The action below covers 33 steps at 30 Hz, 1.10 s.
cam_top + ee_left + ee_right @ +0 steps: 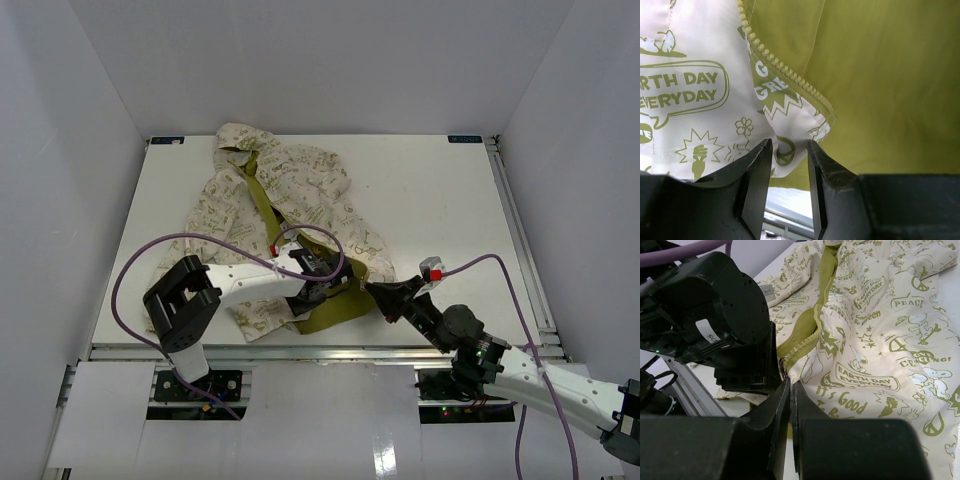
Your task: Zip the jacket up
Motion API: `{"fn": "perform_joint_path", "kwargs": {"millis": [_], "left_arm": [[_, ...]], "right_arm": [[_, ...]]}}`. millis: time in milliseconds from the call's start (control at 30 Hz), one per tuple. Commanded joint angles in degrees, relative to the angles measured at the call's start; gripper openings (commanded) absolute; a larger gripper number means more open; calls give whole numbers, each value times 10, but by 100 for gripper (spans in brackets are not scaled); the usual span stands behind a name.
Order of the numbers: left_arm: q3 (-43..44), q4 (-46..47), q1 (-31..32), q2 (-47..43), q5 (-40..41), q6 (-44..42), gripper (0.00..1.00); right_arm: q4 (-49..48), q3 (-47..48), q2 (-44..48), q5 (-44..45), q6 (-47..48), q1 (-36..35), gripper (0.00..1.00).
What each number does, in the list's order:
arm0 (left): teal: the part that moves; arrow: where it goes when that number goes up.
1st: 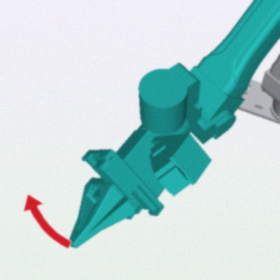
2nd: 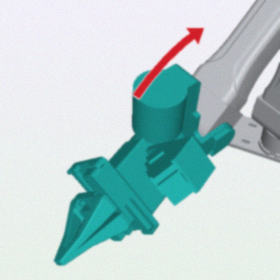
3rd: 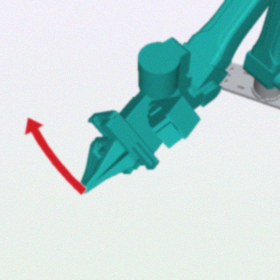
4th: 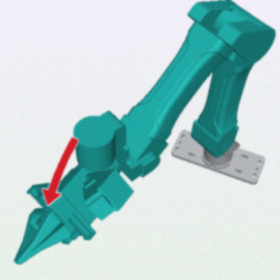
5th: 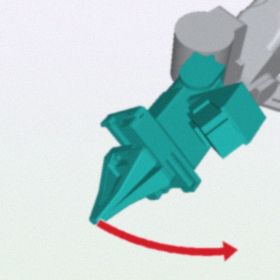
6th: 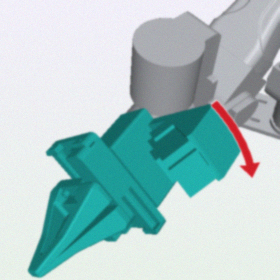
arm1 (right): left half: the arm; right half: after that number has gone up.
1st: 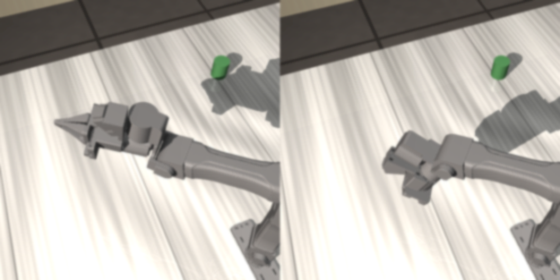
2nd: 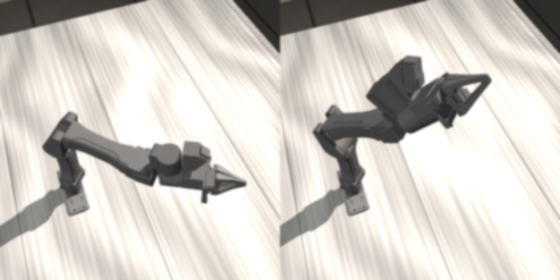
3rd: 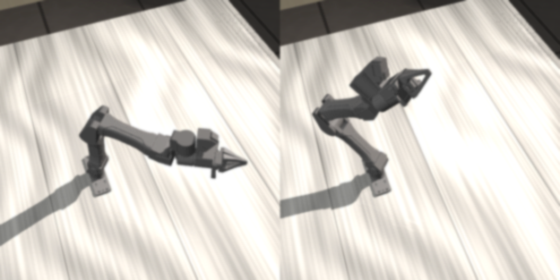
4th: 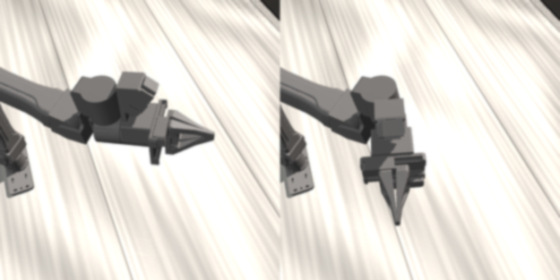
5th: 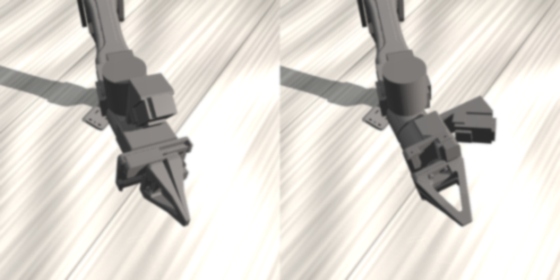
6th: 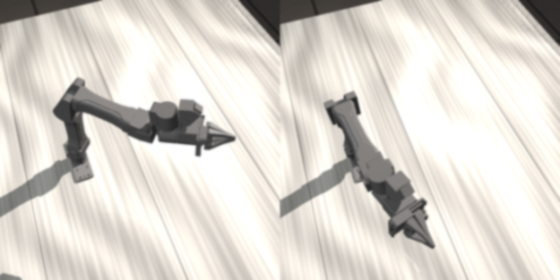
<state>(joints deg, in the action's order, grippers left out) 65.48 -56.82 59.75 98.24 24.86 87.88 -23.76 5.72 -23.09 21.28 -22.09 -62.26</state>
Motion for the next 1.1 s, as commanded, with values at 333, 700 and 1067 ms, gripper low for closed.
{"fn": "perform_joint_path", "kwargs": {"millis": [333, 700, 1067], "left_arm": [[-22, 39, -4, -8, 54, 22, 39], [-53, 65, -4, -29, 63, 5, 6], [-168, 285, -5, -261, 54, -348, 0]], "right_arm": [[-19, -7, 13, 18, -2, 2, 8], [-17, -3, 7, 21, -1, 2, 8], [-41, 15, -49, -38, 6, 1, 8]]}}
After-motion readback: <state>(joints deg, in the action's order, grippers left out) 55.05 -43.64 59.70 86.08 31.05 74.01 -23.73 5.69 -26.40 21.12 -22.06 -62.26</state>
